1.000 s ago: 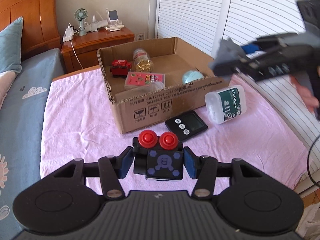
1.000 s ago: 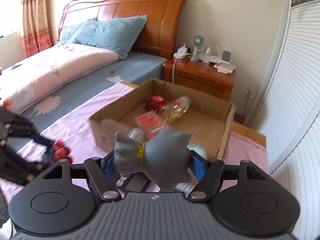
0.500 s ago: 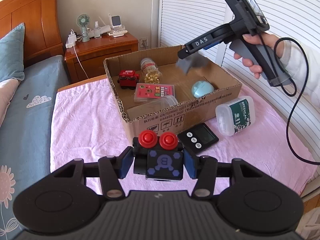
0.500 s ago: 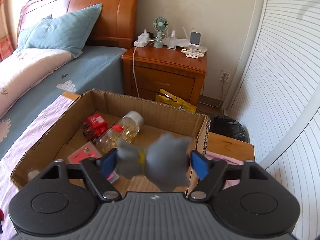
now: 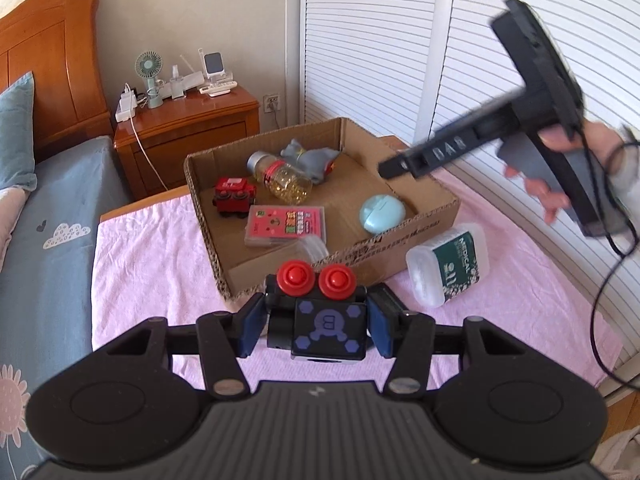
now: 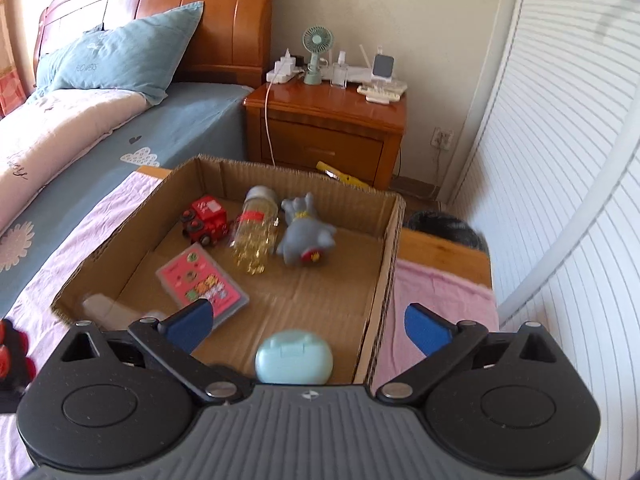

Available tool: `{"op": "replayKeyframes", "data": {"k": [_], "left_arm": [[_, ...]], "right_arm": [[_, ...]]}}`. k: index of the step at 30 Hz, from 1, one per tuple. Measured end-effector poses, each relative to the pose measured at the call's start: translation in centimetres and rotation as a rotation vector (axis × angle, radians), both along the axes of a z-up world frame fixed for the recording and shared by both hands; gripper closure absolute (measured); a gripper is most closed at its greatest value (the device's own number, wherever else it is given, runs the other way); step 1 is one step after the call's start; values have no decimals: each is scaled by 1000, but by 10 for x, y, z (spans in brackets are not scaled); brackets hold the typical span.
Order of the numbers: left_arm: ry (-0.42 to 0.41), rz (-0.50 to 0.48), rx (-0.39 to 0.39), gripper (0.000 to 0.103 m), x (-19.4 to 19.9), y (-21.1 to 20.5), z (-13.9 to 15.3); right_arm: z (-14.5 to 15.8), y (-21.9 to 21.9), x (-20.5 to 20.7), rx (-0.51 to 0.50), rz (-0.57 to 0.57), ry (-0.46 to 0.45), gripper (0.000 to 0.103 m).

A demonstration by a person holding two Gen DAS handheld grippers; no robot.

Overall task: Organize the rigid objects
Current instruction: 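Carry the grey elephant into the box with the right tool and release, then place the black cube into the box with the left tool and release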

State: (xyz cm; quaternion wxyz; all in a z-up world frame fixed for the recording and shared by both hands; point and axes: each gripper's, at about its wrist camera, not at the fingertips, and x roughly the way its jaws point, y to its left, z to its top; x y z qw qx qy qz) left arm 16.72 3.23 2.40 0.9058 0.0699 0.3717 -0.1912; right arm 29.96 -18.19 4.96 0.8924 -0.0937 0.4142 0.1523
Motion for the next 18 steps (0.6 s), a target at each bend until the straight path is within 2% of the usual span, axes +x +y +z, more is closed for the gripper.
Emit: {"op": "replayKeyframes", "data": {"k": [3,8,11,14,18], "left_arm": [[-4,-6,-5,50,9,-6,7],[-8,-11,-10,50,29,-19,15],[-10,-19,0,50,44,-32,16],[3,-24,-2,50,62,-46,10],[37,-30,4,50,83,-64,-5]], "right_arm": [[-1,-9,-24,28,-19,12,0],[-8,-21,-61,2,-97,2,0],[-13,-29,-84,46,-129,-10,0],[-20,-34,-103,92,-154,7,0],[-28,-36,-121,72,-193,-5,0]]}}
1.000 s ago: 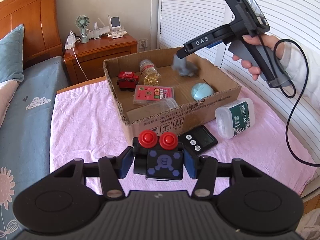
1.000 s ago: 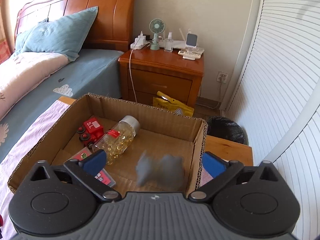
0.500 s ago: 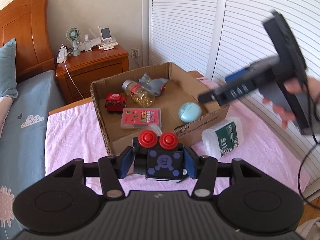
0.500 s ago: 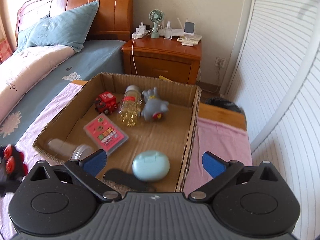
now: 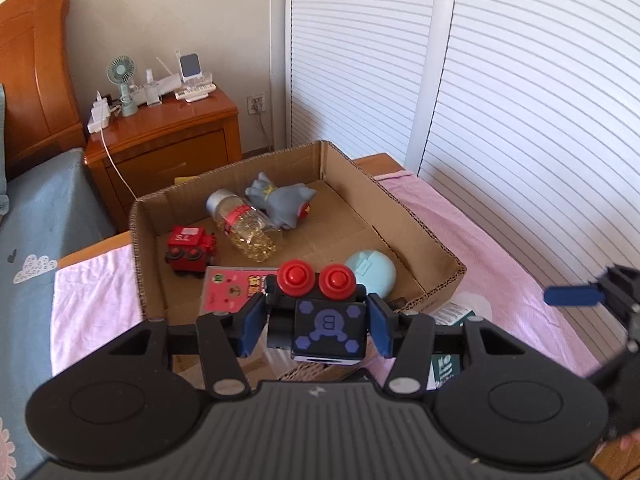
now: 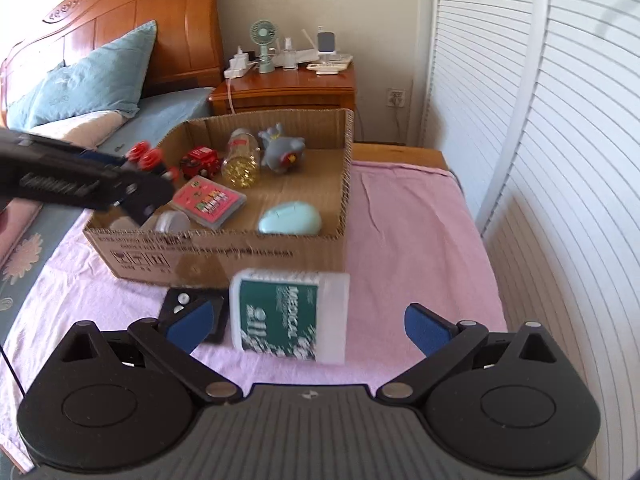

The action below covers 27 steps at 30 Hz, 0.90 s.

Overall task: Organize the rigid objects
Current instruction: 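Place the black cube into the box with the left tool and release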

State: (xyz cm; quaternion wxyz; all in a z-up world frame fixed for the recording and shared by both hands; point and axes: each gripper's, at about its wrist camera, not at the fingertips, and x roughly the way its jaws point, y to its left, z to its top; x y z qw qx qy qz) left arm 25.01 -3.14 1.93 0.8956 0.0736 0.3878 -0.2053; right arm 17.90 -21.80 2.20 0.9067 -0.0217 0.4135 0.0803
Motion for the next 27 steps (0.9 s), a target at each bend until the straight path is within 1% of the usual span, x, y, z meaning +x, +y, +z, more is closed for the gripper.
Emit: {"op": "replayKeyframes", "data": {"k": [2,7,8,9,10,11,12,15,17,21,24,27], "left_arm": [[13,-1,5,50,7,-8,-8],[31,-2,5,49,13,-18,-23],[27,4,5,40,13,-18,-23],[24,9,5,34,12,-18,-23],[16,16,3,23,9,-17,-21],[4,21,2,15,6,-16,-18],[-10,25,-1,13,3,-15,-15],[-28,38,-3,10,-7,-11,-3],[-41,52,1,6,-17,-8,4],[-56,68,8,3,-39,0,17],[-63,94,11,2,-58,8,22],[-59,151,8,1,-77,17,20]], "right_arm": [[-2,-3,-5,-1,-3,4,0],[-6,-16,-12,40,-42,6,0],[-6,-19,-13,53,-43,5,0],[-6,-20,-14,66,-45,3,0],[-6,-23,-13,79,-49,4,0],[-7,-24,-13,89,-51,8,0],[-7,-25,-12,94,-55,10,0],[-9,-25,-11,95,-65,10,0],[-11,-23,-11,91,-68,12,0],[-15,-19,-13,85,-53,3,0],[-16,-17,-15,95,-41,-8,0],[-16,-18,-17,136,-26,-26,0]]}}
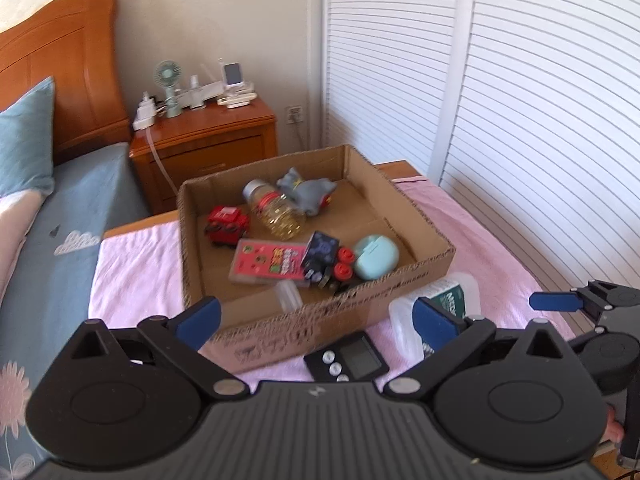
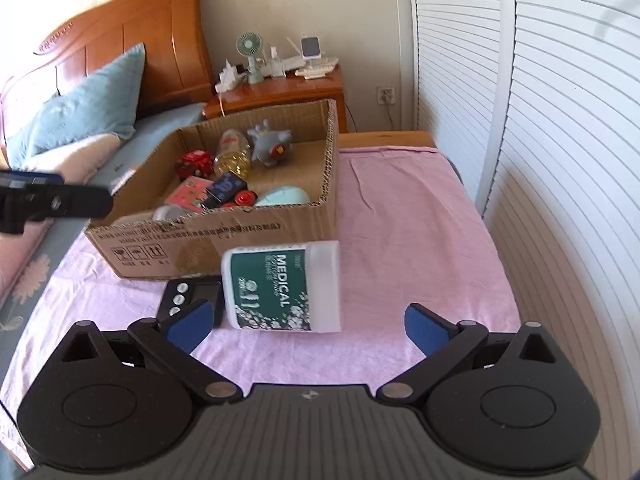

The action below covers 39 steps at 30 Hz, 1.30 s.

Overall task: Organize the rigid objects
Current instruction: 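Place the black cube into the box with the left tool and release, then grasp the white MEDICAL jar with the right tool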

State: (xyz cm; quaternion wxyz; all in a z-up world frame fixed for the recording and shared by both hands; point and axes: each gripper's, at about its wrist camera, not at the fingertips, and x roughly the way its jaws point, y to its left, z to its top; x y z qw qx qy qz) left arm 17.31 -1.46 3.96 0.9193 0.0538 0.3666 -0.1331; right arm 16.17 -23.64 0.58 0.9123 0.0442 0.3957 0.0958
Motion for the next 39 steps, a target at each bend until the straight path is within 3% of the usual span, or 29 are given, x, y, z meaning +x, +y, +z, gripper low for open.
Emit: {"op": "replayKeyframes", "data": {"k": [10,13,23,31,37,39], "left_arm": [[22,197,-112,1,-33,24,-44],[9,272,-102,1,-35,27,-57],[25,307,-44,1,-32,26,-84],[22,302,-53,1,-30,27,-90],[19,294,-74,1,-30,24,-90],[19,291,-78,1,-31,22,-90]], "right_arm": [[-17,10,0,-3,9,-27,0],[-24,13,5,-12,-5,-17,0],[-46,32,25,-84,-36,3,0],[-59,45,29,-165,-38,-9,0],[-52,48,21,-184,-5,-24,17],[-51,48,18,-195,-1,-13,17]]}}
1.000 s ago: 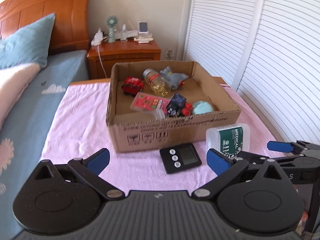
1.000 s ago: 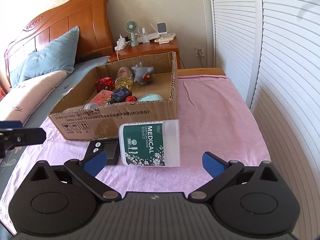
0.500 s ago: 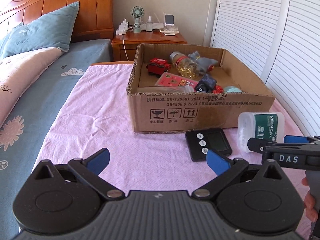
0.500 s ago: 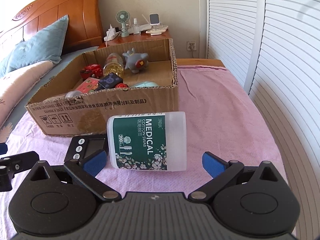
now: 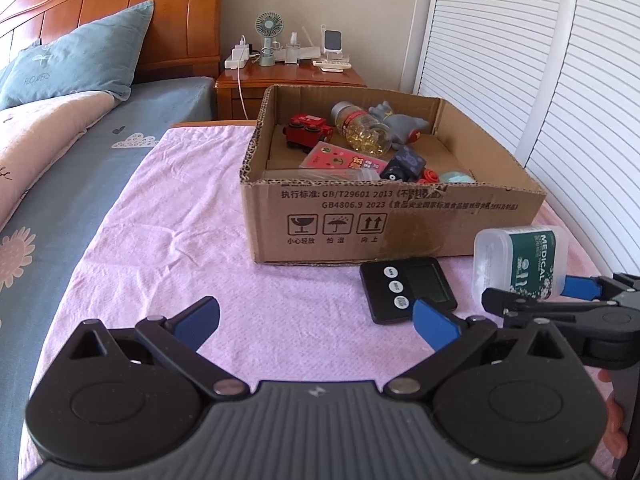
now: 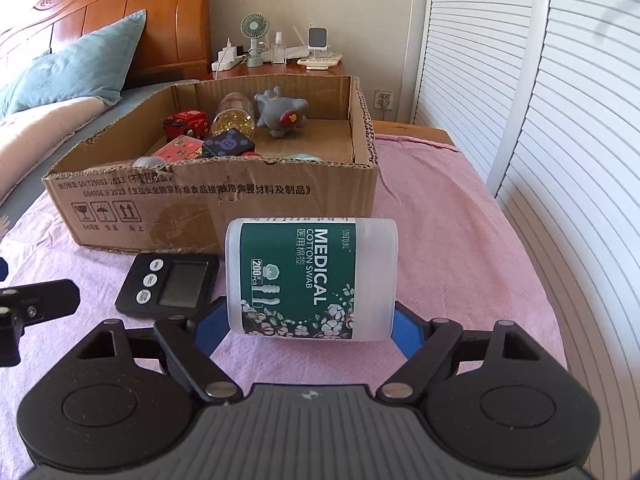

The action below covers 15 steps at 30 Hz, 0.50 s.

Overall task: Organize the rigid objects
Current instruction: 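Grasp the white MEDICAL jar with the right tool, then grasp the black digital timer with the left tool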

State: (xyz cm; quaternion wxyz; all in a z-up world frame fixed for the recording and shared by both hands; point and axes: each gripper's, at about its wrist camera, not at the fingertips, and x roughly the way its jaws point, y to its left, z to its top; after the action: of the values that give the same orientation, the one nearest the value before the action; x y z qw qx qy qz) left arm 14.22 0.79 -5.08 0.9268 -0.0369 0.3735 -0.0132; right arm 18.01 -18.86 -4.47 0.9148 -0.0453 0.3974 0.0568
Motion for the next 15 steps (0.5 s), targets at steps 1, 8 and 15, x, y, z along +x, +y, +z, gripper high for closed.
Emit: {"op": "replayKeyframes", "data": {"k": [1,8,15], "left_arm": [[-1,-1,2,1,0,-1,0],[11,-22,18,1,2,-14,-2],[24,-66,20,1,12,-27,-5]], "right_arm": [[1,-2,-2,2,1,-2,17],[12,-18,-16,20,-2,26,17],[2,-26,-23,11,16,45,10]]}}
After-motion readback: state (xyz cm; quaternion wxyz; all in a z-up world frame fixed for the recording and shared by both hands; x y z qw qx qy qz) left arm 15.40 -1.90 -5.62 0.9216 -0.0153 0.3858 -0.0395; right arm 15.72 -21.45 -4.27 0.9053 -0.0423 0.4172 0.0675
